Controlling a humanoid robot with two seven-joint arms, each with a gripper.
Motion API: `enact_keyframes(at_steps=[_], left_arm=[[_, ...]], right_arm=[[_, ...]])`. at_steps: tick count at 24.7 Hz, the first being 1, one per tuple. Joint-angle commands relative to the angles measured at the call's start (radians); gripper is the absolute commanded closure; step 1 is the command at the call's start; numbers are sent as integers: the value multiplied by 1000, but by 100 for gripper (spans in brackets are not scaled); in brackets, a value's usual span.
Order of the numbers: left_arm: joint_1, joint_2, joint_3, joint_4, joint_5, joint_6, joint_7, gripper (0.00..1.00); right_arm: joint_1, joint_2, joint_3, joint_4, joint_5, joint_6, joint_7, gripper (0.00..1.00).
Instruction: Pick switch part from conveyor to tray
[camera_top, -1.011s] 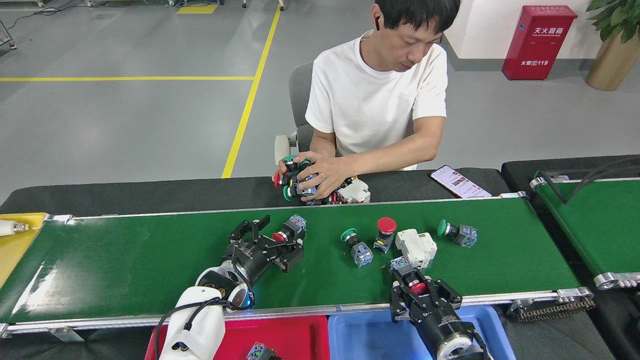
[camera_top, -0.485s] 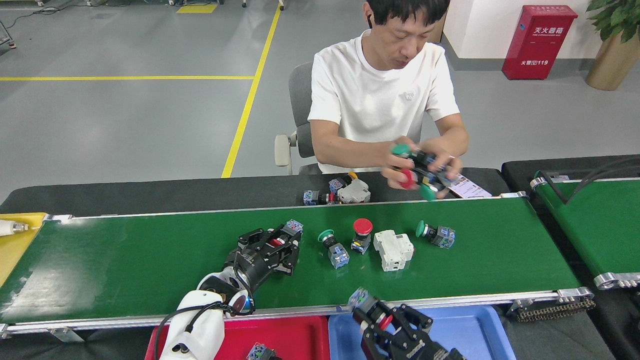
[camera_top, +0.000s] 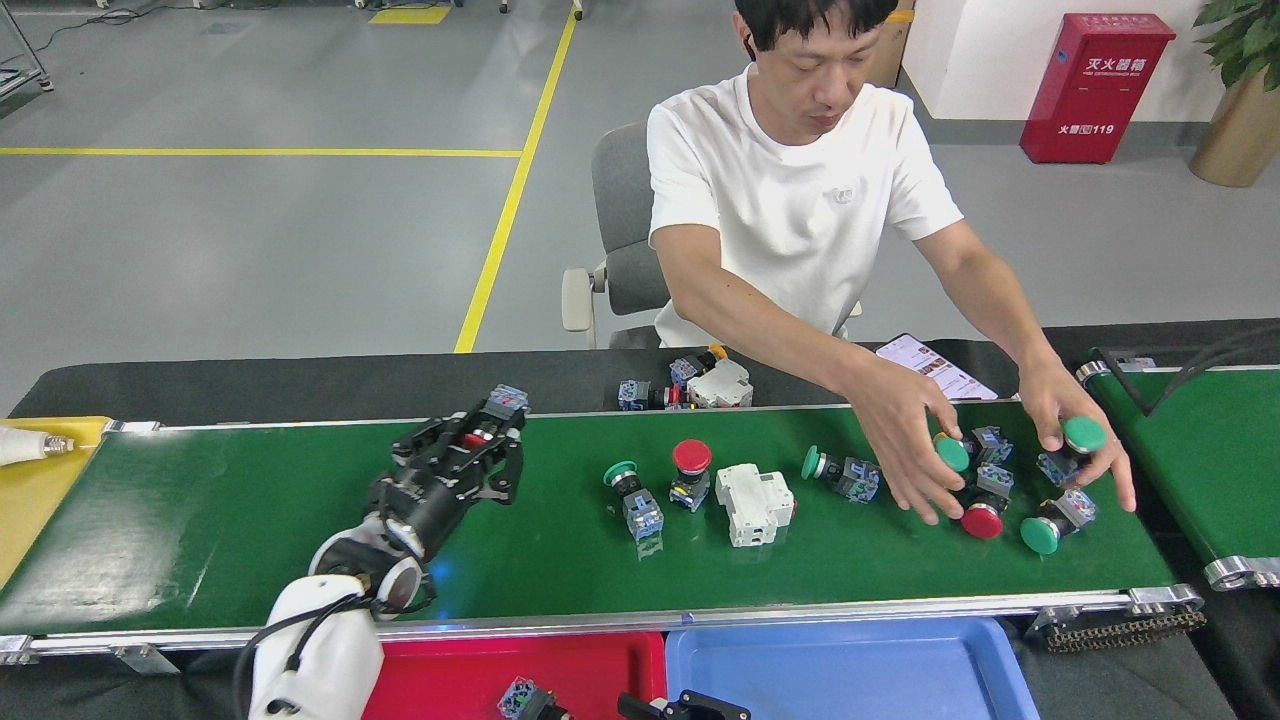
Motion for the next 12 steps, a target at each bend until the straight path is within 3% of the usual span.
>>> enact_keyframes(at_steps=[1, 7, 12], left_arm=[[56, 23, 15, -119, 21, -23, -1, 96], [424, 43, 102, -450, 28, -71, 11, 94], [586, 58, 113, -497, 21, -106, 54, 90]], right_arm=[[-23, 10, -10, -15, -5, 27, -1, 0], [-39, 33, -289, -50, -9, 145, -12, 0], [-21, 63, -490, -89, -3, 212, -15, 2]])
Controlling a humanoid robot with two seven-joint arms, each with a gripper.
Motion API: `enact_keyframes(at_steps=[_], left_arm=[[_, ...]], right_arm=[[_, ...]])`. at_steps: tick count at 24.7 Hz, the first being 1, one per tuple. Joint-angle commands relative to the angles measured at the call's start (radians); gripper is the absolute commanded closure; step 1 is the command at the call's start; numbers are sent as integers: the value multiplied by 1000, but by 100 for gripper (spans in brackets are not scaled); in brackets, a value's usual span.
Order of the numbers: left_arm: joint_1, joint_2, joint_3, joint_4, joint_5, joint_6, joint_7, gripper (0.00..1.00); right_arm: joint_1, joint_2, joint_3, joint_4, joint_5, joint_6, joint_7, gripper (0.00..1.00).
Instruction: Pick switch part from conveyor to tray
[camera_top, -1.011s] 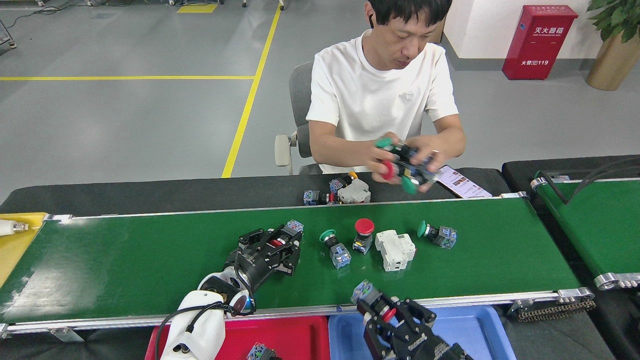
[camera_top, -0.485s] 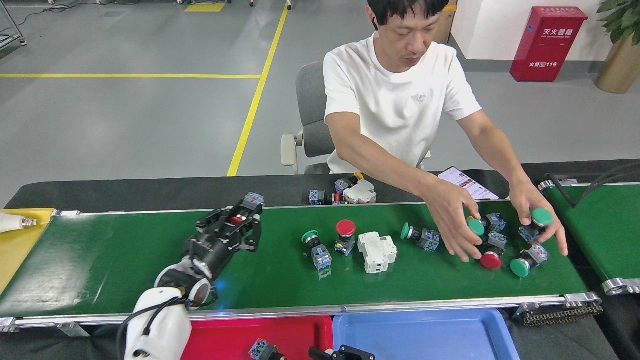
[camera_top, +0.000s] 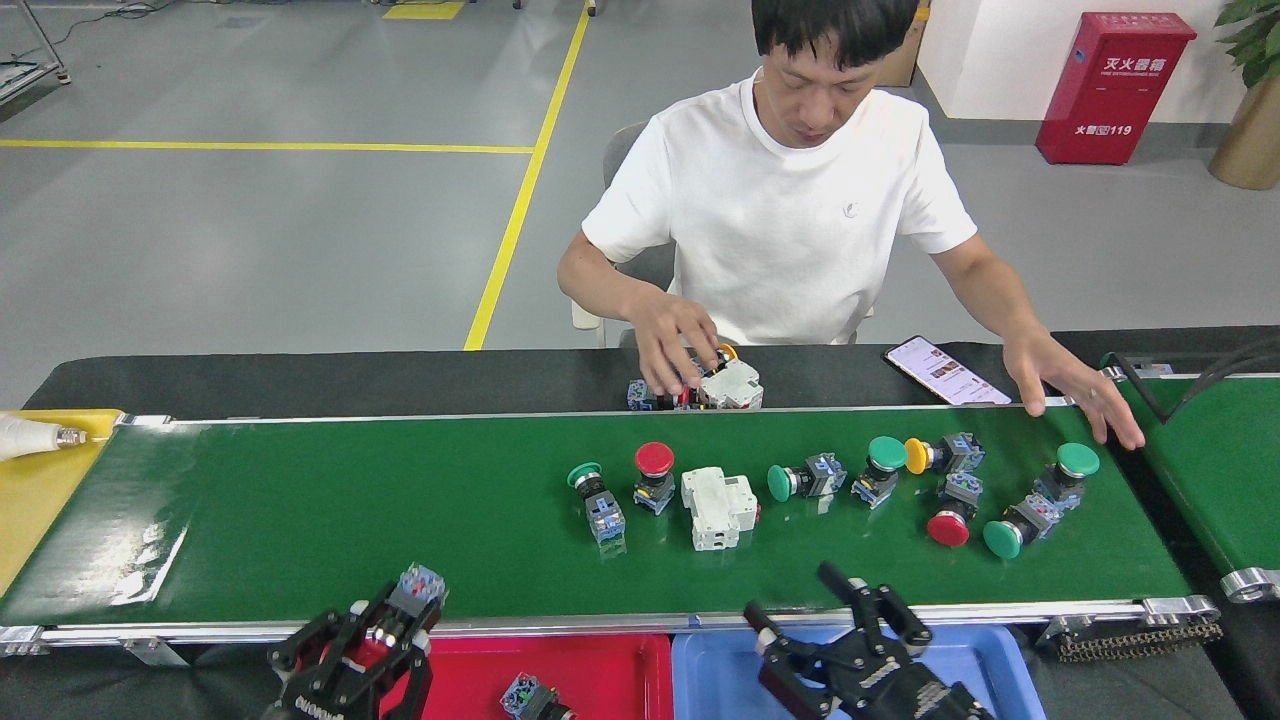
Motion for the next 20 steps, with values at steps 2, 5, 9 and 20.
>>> enact_keyframes(at_steps=[2, 5, 9, 20], left_arm=[[25, 24, 13, -16, -1, -10, 24, 54], [31, 21, 19, -16, 4, -13, 26, 0], [45, 9, 69, -16, 19, -15, 32, 0], [43, -59, 263, -16, 212, 0, -63, 0]], right_arm=[[11, -13, -52, -18, 17, 118, -8, 3], [23, -44, -84, -19, 56, 216, -22, 3], [97, -56, -87, -21, 155, 277, -235, 6], [140, -35, -29, -22, 191, 305, -303, 6]])
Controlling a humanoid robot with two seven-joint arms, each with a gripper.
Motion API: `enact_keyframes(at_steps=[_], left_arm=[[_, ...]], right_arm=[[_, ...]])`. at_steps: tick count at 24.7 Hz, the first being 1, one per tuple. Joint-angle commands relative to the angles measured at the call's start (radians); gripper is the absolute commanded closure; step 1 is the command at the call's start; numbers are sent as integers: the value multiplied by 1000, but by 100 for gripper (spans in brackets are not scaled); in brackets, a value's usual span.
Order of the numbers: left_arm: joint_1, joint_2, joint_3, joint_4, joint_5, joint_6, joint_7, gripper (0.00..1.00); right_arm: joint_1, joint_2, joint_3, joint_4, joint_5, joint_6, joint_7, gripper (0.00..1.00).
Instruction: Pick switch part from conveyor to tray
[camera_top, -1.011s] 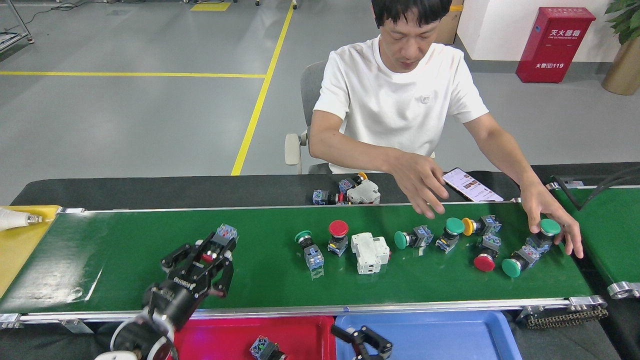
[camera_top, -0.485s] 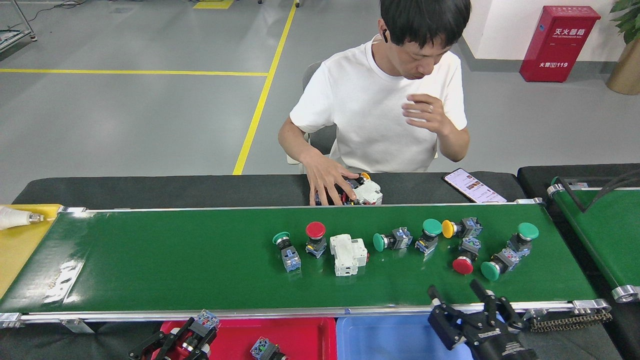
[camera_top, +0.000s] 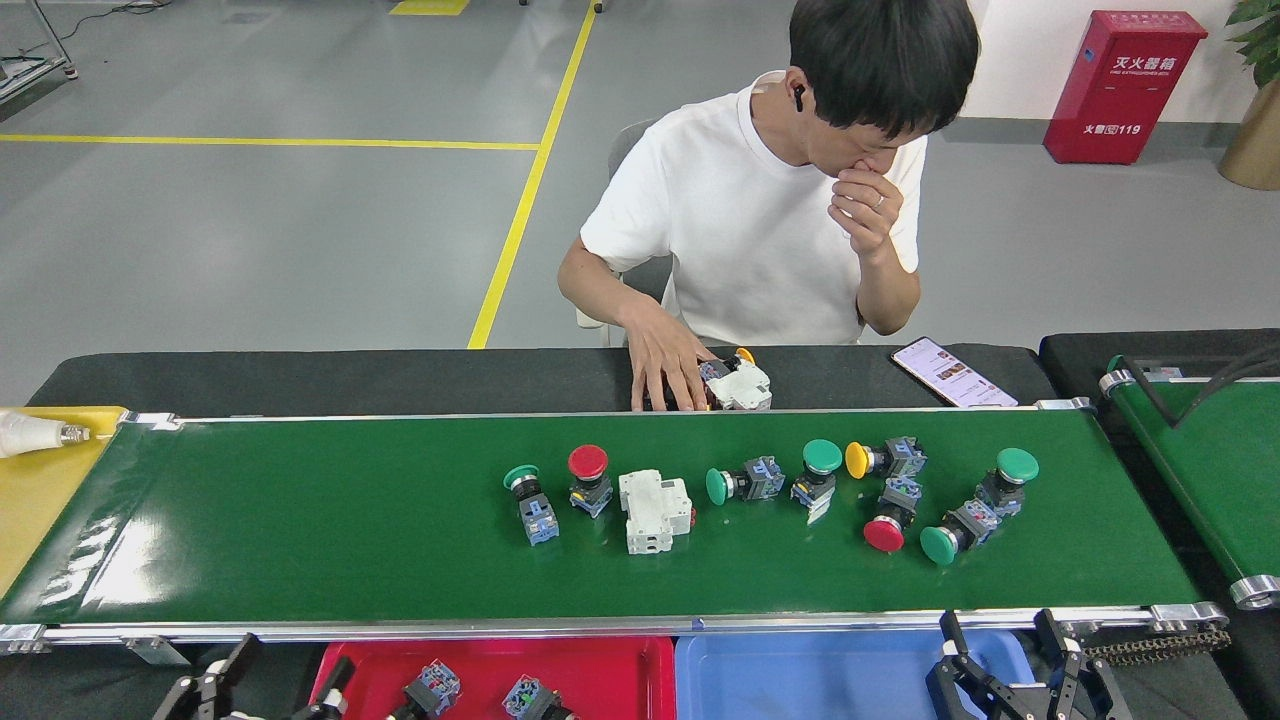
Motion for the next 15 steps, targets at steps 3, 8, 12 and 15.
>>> enact_keyframes(at_steps=[3, 8, 12, 15], left_arm=[[-45, -7, -27, -13, -7, 32, -36, 0], [-189, -8, -145, 33, -139, 92, -43, 0], [-335, -8, -243, 199, -225, 144, -43, 0], [-424, -8, -282, 326, -248, 176, -45, 0]], right_arm=[[-73, 13, 102, -1, 4, 92, 142, 5], [-199, -1, 213, 91, 8, 286, 211, 2], [-246, -1, 234, 144, 10, 330, 217, 2], [-277, -2, 234, 180, 12, 332, 217, 2]])
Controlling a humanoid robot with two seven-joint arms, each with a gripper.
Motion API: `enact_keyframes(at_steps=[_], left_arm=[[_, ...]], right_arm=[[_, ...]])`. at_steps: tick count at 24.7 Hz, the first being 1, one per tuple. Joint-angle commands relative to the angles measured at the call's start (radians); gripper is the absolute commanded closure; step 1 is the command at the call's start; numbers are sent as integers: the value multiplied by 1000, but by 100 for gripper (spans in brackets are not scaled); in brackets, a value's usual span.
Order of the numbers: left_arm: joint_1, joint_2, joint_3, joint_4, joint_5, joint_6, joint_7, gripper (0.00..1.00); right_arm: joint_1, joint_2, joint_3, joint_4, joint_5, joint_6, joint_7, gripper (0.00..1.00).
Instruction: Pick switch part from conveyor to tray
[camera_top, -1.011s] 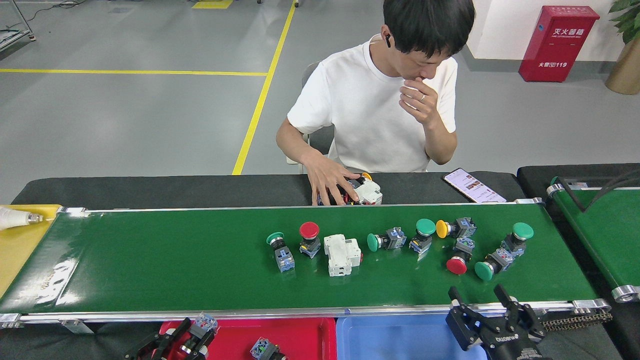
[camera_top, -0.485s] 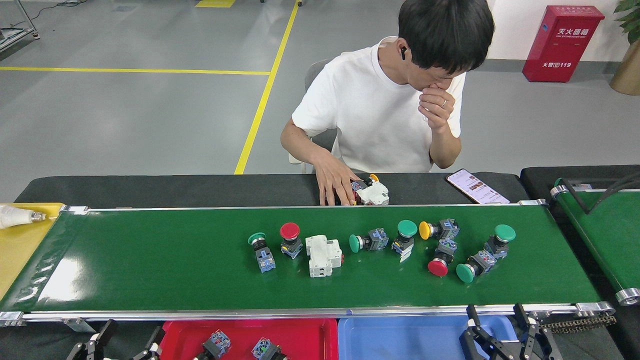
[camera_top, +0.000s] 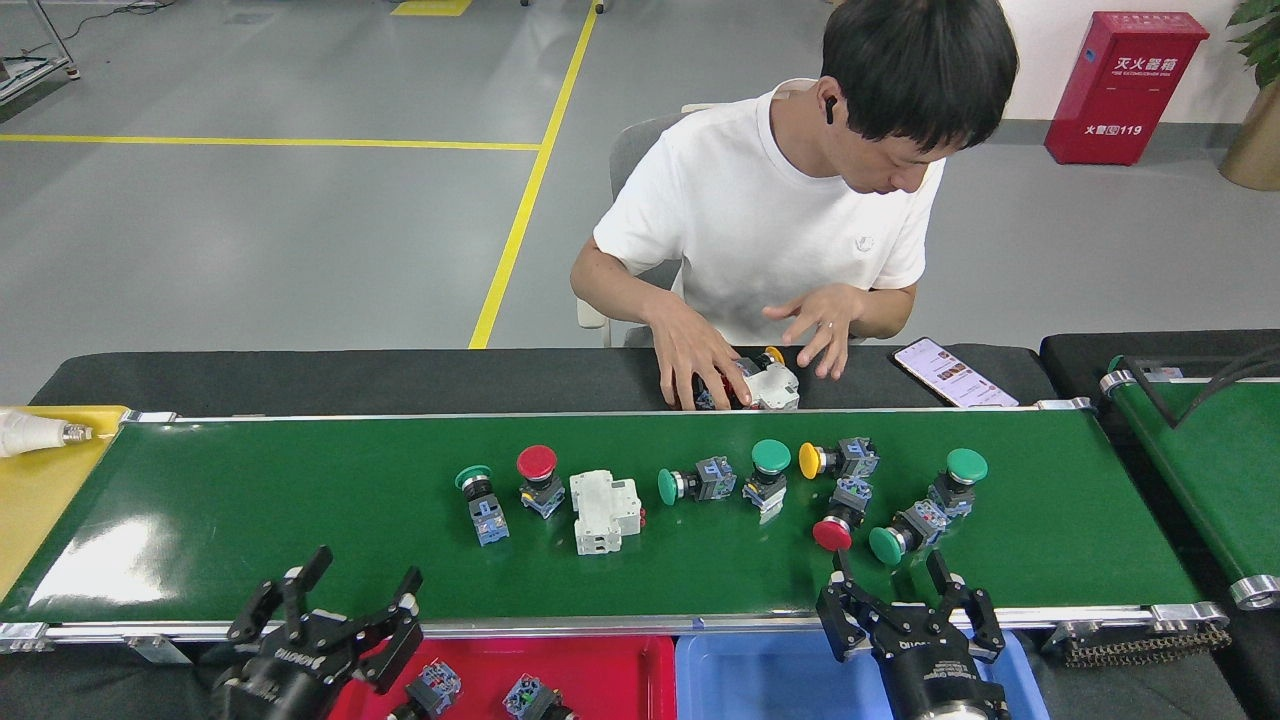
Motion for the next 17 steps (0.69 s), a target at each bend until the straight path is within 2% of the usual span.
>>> enact_keyframes(at_steps=[1, 8, 13, 15, 16, 17], left_arm=[[-56, 0, -20, 54, -8, 35, 2, 0], [-147, -1, -37, 137, -10, 38, -30, 0], [-237, 6, -39, 284, -11, 38, -32, 0], [-276, 13, -42, 347, -16, 38, -28, 6], [-297, 14, -42, 379, -16, 41, -27, 11], [-308, 16, -37, 400, -15, 41, -21, 15]], right_arm=[[-35, -8, 3, 10, 2, 11, 2, 2], [-132, 1, 18, 113, 18, 11, 2, 2], [-201, 4, 60, 199, 18, 14, 2, 2], [-210, 7, 64, 219, 18, 14, 2, 2], [-211, 10, 69, 223, 15, 14, 0, 5], [-213, 11, 72, 223, 10, 11, 0, 17]])
